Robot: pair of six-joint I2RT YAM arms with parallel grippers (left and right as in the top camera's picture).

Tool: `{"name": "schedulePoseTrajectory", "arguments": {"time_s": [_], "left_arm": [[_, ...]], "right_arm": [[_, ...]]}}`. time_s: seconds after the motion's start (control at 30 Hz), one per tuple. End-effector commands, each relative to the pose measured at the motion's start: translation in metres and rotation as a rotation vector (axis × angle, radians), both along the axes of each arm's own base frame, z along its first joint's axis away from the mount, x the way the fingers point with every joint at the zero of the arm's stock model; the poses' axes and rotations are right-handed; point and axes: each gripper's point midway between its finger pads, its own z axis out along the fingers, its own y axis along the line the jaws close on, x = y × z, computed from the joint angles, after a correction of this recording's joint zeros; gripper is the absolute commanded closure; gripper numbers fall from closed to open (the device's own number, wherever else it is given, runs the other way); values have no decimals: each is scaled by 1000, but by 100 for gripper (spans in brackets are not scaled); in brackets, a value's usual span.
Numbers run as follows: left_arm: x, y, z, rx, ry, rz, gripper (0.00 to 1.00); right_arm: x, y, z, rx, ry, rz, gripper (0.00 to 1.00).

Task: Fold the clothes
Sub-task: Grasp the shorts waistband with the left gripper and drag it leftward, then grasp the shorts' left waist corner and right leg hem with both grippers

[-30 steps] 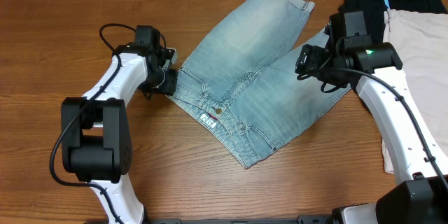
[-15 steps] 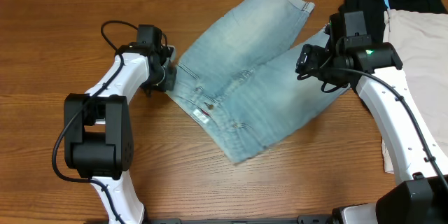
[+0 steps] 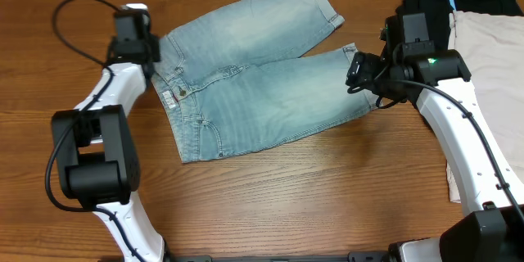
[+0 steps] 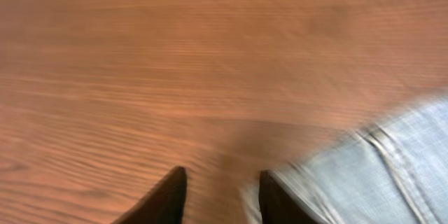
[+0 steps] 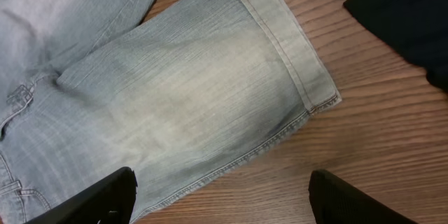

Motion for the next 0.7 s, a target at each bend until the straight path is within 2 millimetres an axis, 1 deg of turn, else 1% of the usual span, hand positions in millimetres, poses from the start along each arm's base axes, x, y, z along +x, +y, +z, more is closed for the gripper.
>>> {"name": "schedulePoseTrajectory", "arguments": {"time_s": [0.0, 0.07, 0.1, 0.13, 0.17, 0.2, 0.27, 0.3, 0.37, 0.4, 0.47, 0.53, 0.6, 0.67], "left_arm": [[6, 9, 13, 29, -34, 31, 38], [6, 6, 15, 28, -27, 27, 17], [4, 4, 15, 26, -14, 23, 10], [1, 0, 14, 22, 8, 15, 2], [-2, -6, 13, 11, 34, -2, 0], [-6, -15, 12, -7, 67, -27, 0], [-19, -37, 12, -57, 142, -87, 0], [-28, -51, 12, -84, 191, -124, 0], [-50, -74, 13, -145, 281, -156, 0], [-64, -83, 14, -189, 319, -133, 0], [-91, -97, 14, -261, 389, -58, 0], [-113, -110, 13, -315, 453, -11, 0], [-135, -127, 10, -366, 536, -31, 2], [-156, -137, 8, -417, 610, -7, 4]], "right_arm": [[3, -2, 8, -5, -27, -1, 18], [4, -3, 8, -10, -29, -4, 17], [4, -4, 9, -15, -32, -7, 17], [5, -5, 9, -17, -34, -8, 11], [6, -4, 9, -16, -39, -7, 1], [7, -4, 10, -15, -45, -7, 0], [8, -4, 10, -16, -48, -7, 0], [8, -4, 10, -17, -48, -8, 0], [8, -7, 10, -32, -48, -15, 0], [7, -9, 10, -42, -47, -20, 0], [6, -13, 9, -64, -42, -31, 0], [7, -15, 9, -74, -43, -36, 0], [7, -17, 9, -81, -44, -39, 0], [6, -18, 9, -87, -42, -42, 0]]}}
